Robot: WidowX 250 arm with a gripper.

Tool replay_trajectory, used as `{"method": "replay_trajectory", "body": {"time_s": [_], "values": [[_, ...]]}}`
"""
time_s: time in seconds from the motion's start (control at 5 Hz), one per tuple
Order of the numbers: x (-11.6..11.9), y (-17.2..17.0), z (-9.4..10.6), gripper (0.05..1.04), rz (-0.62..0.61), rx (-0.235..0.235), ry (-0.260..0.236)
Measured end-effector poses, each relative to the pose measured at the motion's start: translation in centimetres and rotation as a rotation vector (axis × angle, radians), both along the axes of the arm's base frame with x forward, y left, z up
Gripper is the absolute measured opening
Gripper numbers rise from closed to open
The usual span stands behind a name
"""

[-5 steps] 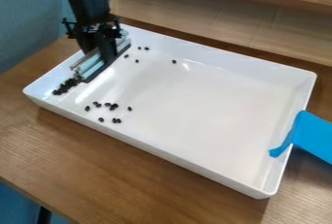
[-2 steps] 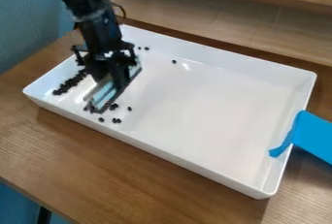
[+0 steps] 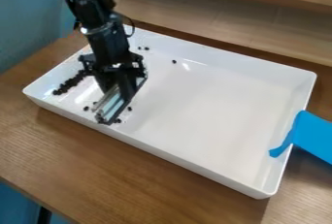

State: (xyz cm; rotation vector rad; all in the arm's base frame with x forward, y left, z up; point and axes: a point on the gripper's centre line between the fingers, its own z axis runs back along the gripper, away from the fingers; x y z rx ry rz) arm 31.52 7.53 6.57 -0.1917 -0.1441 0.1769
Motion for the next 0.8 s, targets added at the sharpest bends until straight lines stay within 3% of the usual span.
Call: {"method": "replay_trajectory", "body": {"time_s": [0.4,0.6,0.8], "values": [[1.0,-1.4,1.2,0.387,0.021,-0.019,0.034],[1.5,-1.9,1.1,0.387,0.023,-0.001,0.018],[1.3,-1.9,-0.7,0.387,0.028,0.02,0.015]]}}
